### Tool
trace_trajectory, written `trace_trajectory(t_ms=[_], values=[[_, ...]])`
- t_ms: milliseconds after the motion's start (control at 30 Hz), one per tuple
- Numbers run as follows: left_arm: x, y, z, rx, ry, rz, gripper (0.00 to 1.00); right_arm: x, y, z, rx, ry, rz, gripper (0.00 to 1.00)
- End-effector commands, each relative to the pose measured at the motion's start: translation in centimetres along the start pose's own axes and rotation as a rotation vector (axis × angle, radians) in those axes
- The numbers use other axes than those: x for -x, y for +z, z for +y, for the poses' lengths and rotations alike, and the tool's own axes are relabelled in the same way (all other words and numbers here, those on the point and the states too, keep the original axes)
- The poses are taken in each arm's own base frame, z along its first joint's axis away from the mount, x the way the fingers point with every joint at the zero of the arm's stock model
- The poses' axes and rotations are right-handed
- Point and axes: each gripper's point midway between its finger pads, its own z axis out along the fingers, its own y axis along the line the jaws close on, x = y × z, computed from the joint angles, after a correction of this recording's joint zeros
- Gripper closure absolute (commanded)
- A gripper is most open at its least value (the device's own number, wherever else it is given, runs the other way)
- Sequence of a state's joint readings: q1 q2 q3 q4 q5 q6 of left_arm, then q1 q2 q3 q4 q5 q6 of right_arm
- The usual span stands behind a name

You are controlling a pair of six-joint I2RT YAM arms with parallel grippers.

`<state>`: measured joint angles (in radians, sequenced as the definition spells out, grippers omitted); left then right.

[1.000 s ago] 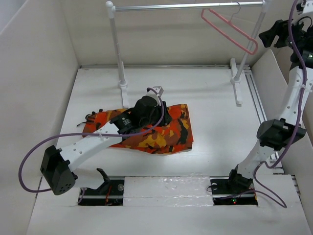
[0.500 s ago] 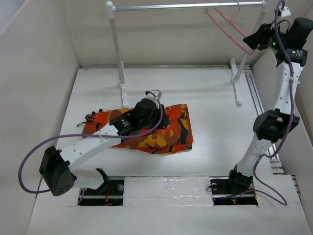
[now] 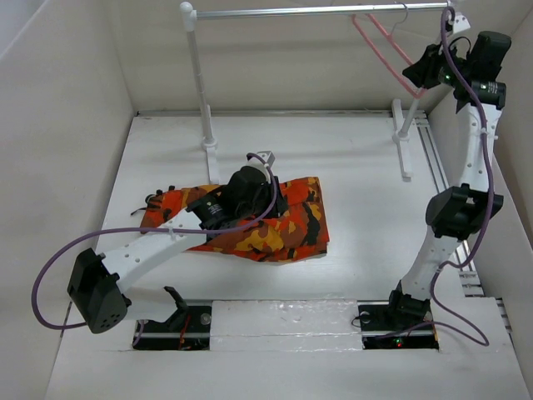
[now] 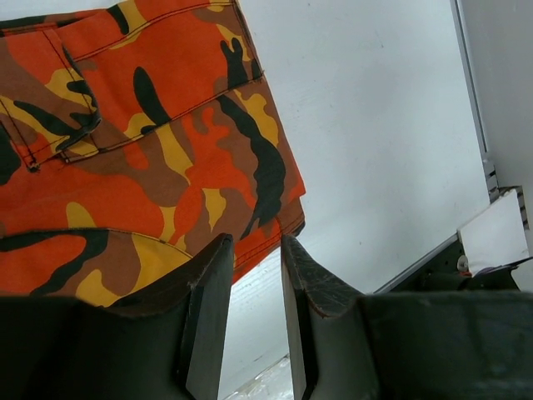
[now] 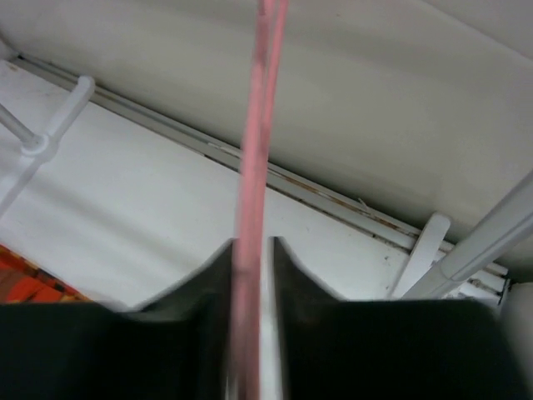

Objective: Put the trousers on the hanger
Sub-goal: Pick up the hanger from the clothesline.

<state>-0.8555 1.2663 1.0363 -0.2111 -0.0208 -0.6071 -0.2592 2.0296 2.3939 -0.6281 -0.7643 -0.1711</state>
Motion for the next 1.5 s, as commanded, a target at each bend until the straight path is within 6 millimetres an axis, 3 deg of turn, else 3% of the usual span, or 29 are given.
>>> trace_trajectory(t_ms=[0, 67, 100, 167, 300, 333, 400, 567, 600, 667, 700, 767, 800, 833, 900, 933, 1033, 1100, 1267, 1333, 1367, 1400, 1467], values=[[1.8, -1.1, -0.8, -0.016, -0.019, -0.055, 0.75, 3.5, -0.7, 2.0, -0.029, -0.118, -0.054, 0.92], [1.9, -1.3, -0.8, -0.018, -0.024, -0.061, 0.75, 4.1, -0.8, 2.1, -0.064, -0.134, -0.066, 0.95], [1.9, -1.3, -0.8, -0.016, -0.027, -0.063, 0.75, 5.7, -1.6, 3.0, -0.085, -0.164, -0.097, 1.0], [2.1, -1.4, -1.0, -0.019, -0.041, -0.063, 0.74, 7.3, -1.7, 4.0, -0.141, -0.193, -0.128, 1.0], [4.4, -2.4, -1.1, -0.003, -0.068, -0.1, 0.69, 10.4, -3.3, 5.5, -0.238, -0.243, -0.188, 1.0], [5.0, -2.7, -1.4, -0.009, -0.069, -0.113, 0.65, 11.5, -4.6, 5.5, -0.294, -0.257, -0.21, 1.0], [6.3, -3.5, -2.2, -0.023, -0.066, -0.144, 0.55, 11.9, -5.3, 5.8, -0.325, -0.268, -0.219, 1.0], [8.6, -4.6, -4.4, -0.081, -0.07, -0.177, 0.47, 12.9, -7.7, 6.8, -0.368, -0.284, -0.25, 1.0], [9.7, -5.2, -5.6, -0.113, -0.072, -0.194, 0.46, 11.3, -7.5, 6.8, -0.362, -0.272, -0.206, 1.0], [9.8, -5.1, -6.1, -0.132, -0.07, -0.185, 0.46, 10.7, -7.6, 6.7, -0.367, -0.275, -0.192, 1.0], [10.8, -5.6, -6.9, -0.153, -0.072, -0.205, 0.44, 9.6, -7.6, 7.4, -0.359, -0.277, -0.187, 1.0], [11.1, -5.5, -7.9, -0.187, -0.068, -0.192, 0.42, 8.7, -7.8, 8.1, -0.354, -0.28, -0.196, 1.0], [12.0, -6.1, -8.8, -0.21, -0.067, -0.21, 0.41, 8.9, -8.9, 8.7, -0.358, -0.288, -0.219, 1.0], [12.4, -6.1, -9.2, -0.219, -0.065, -0.215, 0.41, 7.3, -8.0, 9.0, -0.341, -0.281, -0.201, 1.0], [13.3, -6.0, -10.3, -0.246, -0.06, -0.219, 0.41, 7.7, -8.6, 9.9, -0.335, -0.3, -0.24, 1.0], [13.4, -5.9, -10.6, -0.255, -0.056, -0.214, 0.4, 6.6, -8.0, 10.2, -0.322, -0.298, -0.224, 1.0], [13.9, -5.4, -11.4, -0.278, -0.056, -0.211, 0.4, 6.3, -7.6, 9.9, -0.323, -0.307, -0.224, 1.0], [14.2, -5.3, -12.1, -0.306, -0.065, -0.213, 0.4, 7.1, -7.6, 10.2, -0.309, -0.321, -0.25, 1.0], [15.5, -5.3, -13.3, -0.338, -0.089, -0.237, 0.4, 6.9, -8.2, 12.8, -0.259, -0.339, -0.269, 1.0], [16.6, -5.8, -14.1, -0.363, -0.102, -0.267, 0.41, 4.6, -7.7, 14.0, -0.239, -0.325, -0.21, 1.0], [16.8, -5.6, -14.3, -0.366, -0.106, -0.268, 0.41, 4.4, -8.4, 15.0, -0.234, -0.328, -0.21, 1.0], [17.7, -6.1, -14.9, -0.388, -0.11, -0.295, 0.41, 1.9, -7.9, 15.5, -0.221, -0.312, -0.162, 1.0], [18.1, -5.6, -15.4, -0.398, -0.126, -0.298, 0.41, -0.1, -7.9, 17.4, -0.202, -0.293, -0.14, 1.0]])
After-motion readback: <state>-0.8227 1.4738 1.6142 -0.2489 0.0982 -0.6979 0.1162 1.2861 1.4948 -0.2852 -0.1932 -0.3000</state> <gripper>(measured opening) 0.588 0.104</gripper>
